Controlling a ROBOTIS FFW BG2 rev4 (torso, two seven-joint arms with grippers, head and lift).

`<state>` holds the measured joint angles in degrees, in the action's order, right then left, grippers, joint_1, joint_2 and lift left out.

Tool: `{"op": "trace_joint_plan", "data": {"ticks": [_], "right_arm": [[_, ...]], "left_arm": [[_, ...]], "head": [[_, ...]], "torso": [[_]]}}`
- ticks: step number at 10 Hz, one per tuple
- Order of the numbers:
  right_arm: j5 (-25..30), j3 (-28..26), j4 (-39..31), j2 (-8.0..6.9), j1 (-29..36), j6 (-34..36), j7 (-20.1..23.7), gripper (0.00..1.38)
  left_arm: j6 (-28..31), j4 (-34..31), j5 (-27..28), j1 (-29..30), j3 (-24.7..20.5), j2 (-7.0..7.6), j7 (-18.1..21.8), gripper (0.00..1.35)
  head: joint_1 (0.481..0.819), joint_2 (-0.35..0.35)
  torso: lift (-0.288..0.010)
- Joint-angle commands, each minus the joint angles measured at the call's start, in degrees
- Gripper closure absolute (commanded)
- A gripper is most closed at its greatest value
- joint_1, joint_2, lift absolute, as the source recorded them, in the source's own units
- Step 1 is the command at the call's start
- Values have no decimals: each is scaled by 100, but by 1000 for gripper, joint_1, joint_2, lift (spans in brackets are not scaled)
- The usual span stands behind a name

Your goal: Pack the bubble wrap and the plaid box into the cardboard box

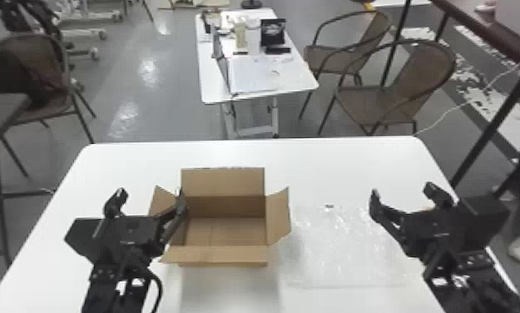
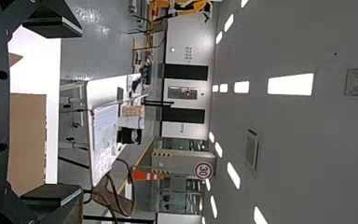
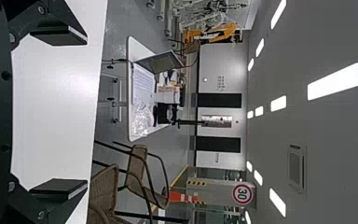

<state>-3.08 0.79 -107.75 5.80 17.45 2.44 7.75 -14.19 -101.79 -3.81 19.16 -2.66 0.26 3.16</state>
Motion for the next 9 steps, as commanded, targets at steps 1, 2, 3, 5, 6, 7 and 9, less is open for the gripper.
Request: {"op": "trace_joint_plan", "data": {"ticks": [1, 2, 3, 5, 6, 7, 9], "right_arm": [[0, 0, -9, 0, 4, 28, -2, 203], [0, 0, -9, 0, 4, 37, -2, 203], [0, 0, -9, 0, 4, 37, -2, 203], [0, 0, -35, -9, 4, 90, -2, 200], [0, 0, -35, -9, 4, 98, -2, 203], [-9, 0, -35, -9, 4, 98, -2, 203], [-18, 0, -35, -9, 4, 98, -2, 203]], "left_arm": [[-22, 1, 12, 0, -6, -41, 0, 128], [-57, 1, 29, 9, -24, -41, 0, 128], [-13, 10, -6, 18, -33, -41, 0, 128], [-40, 19, -32, 9, -24, -41, 0, 128], [-31, 28, -32, 18, -33, -41, 0, 128], [-22, 19, -50, 18, -33, -41, 0, 128], [-49, 28, -41, 9, -33, -41, 0, 128]], "head": [[695, 44], [695, 45], [695, 46], [695, 48], [695, 49], [695, 49], [695, 49]], "torso": [[0], [0], [0], [0], [0], [0], [0]]}}
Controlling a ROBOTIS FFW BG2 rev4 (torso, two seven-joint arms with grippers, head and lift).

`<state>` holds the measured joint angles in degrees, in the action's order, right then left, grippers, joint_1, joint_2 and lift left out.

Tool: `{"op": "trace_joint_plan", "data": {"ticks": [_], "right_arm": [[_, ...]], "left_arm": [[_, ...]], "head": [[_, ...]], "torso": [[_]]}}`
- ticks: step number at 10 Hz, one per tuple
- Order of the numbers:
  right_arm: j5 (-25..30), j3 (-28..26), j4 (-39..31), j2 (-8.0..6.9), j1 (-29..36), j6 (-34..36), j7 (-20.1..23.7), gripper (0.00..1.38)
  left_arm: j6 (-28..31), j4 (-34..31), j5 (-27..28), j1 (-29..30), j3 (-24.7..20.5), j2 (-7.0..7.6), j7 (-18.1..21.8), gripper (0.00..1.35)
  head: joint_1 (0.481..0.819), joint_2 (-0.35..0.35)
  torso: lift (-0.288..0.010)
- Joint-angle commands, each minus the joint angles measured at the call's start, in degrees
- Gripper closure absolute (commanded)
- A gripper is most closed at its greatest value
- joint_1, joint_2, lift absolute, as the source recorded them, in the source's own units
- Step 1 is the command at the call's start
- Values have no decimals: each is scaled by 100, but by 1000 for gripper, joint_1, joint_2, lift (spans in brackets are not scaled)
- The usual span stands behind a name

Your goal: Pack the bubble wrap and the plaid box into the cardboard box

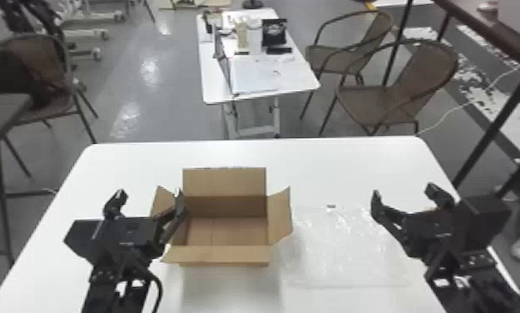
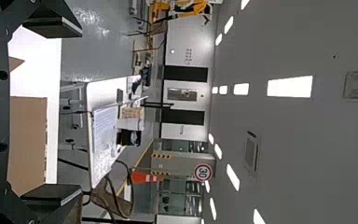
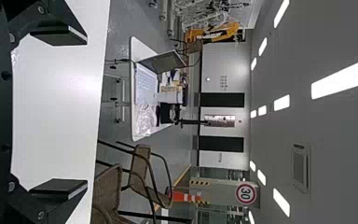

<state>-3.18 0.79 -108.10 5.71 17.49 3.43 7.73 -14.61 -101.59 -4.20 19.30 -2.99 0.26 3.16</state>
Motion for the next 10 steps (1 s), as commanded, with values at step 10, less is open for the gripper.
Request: {"op": "trace_joint_plan", "data": {"ticks": [10], "right_arm": [[-69, 0, 114, 27, -88, -71, 159, 202]], "left_arm": [[617, 983, -1461, -366, -607, -41, 695, 159]], "head": [[695, 90]], "torso": [[0]]}}
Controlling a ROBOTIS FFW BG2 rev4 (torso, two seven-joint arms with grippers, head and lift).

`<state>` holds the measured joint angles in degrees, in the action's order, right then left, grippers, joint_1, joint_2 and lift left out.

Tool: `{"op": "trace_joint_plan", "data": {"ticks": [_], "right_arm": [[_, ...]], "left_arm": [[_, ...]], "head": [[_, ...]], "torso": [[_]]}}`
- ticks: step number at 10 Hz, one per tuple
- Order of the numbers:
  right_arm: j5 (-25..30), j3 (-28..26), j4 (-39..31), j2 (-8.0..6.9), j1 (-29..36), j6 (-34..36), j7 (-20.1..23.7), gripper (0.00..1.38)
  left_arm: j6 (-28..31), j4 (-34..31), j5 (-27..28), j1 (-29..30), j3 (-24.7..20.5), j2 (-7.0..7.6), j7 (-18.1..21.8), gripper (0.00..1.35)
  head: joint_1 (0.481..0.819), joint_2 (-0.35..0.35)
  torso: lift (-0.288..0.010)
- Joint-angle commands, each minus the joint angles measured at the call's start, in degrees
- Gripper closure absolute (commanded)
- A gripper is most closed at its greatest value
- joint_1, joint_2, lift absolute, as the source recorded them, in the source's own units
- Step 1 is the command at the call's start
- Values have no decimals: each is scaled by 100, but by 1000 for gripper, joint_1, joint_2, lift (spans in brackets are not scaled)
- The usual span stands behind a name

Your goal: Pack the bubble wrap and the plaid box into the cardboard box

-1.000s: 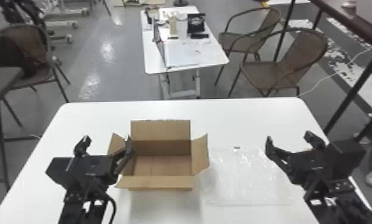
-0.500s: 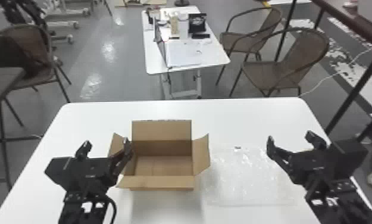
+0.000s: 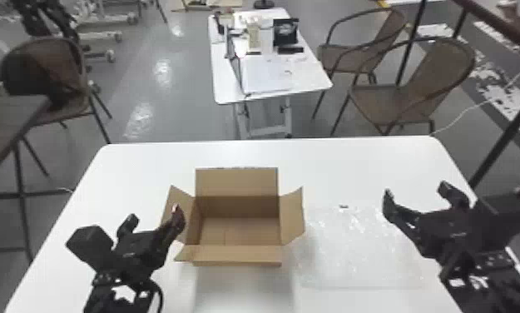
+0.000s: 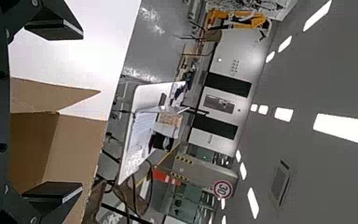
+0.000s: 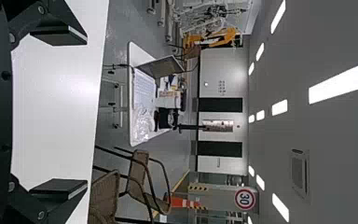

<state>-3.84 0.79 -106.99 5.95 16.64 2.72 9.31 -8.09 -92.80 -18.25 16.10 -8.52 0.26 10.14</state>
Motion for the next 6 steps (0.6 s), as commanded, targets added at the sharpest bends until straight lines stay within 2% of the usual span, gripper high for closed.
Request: {"op": "trace_joint_plan", "data": {"ticks": [1, 5, 6], "right_arm": [[-20, 0, 12, 3, -11, 0, 18, 203], [-29, 0, 47, -6, -38, 0, 80, 202], [-29, 0, 56, -6, -47, 0, 106, 202]], "left_arm": [[9, 271, -117, -133, -176, -41, 155, 154], [1336, 403, -627, -441, -580, -41, 665, 159], [1433, 562, -697, -546, -668, -41, 867, 159]], "head": [[695, 100], [695, 120], [695, 118]], "torso": [[0], [0], [0]]}}
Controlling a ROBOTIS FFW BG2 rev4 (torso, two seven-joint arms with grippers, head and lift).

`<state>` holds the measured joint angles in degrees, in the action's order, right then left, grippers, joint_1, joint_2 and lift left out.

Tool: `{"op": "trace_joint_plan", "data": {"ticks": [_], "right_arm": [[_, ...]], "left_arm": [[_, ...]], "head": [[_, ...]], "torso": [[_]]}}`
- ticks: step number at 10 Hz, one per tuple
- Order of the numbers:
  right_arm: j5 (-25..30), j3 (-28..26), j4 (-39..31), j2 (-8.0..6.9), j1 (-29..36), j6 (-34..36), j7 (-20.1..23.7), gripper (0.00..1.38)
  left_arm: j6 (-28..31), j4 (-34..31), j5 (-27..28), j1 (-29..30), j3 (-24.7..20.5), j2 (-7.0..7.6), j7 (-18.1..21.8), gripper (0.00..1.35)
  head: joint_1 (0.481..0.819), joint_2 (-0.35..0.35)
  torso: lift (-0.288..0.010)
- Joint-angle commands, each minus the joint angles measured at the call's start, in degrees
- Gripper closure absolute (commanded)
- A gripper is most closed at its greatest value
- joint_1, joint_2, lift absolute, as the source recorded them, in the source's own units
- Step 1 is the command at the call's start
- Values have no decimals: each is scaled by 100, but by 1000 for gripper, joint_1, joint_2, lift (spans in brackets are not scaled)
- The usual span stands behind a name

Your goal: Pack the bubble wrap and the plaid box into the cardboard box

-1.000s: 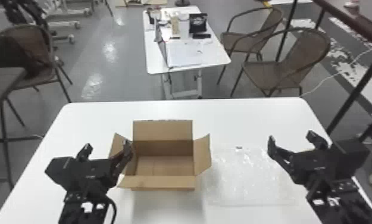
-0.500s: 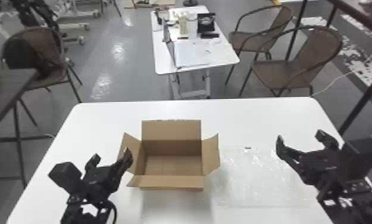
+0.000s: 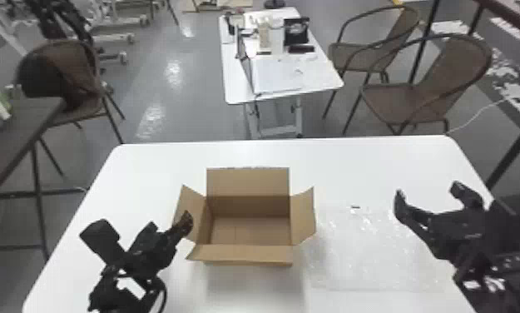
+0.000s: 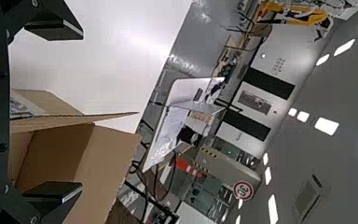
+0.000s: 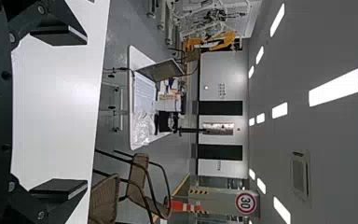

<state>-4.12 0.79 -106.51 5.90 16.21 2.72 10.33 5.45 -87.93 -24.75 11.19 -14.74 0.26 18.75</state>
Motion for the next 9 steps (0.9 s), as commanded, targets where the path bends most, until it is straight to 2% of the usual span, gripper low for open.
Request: {"op": "trace_joint_plan", "data": {"ticks": [1, 3, 4, 6, 7, 8, 9], "right_arm": [[-1, 0, 16, -1, -22, 0, 30, 203], [-10, 0, 25, -1, -22, 0, 48, 203], [-10, 0, 16, -1, -22, 0, 48, 203], [-19, 0, 25, 8, -22, 0, 48, 202], [-19, 0, 34, -1, -22, 0, 48, 202], [-28, 0, 34, 8, -22, 0, 48, 202], [-28, 0, 34, 8, -22, 0, 48, 202]], "left_arm": [[0, 206, -206, -126, -73, -41, 129, 159], [-97, 206, -215, -134, -125, -41, 138, 188], [-237, 224, -206, -126, -125, -41, 138, 343], [-228, 233, -171, -117, -108, -41, 129, 776], [-211, 206, -153, -117, -73, -41, 129, 881], [-158, 198, -135, -108, -64, -41, 138, 831], [-70, 180, -48, -108, -73, -41, 138, 845]], "head": [[695, 116], [695, 121], [695, 126], [695, 131], [695, 131], [695, 127], [695, 124]], "torso": [[0], [0], [0], [0], [0], [0], [0]]}}
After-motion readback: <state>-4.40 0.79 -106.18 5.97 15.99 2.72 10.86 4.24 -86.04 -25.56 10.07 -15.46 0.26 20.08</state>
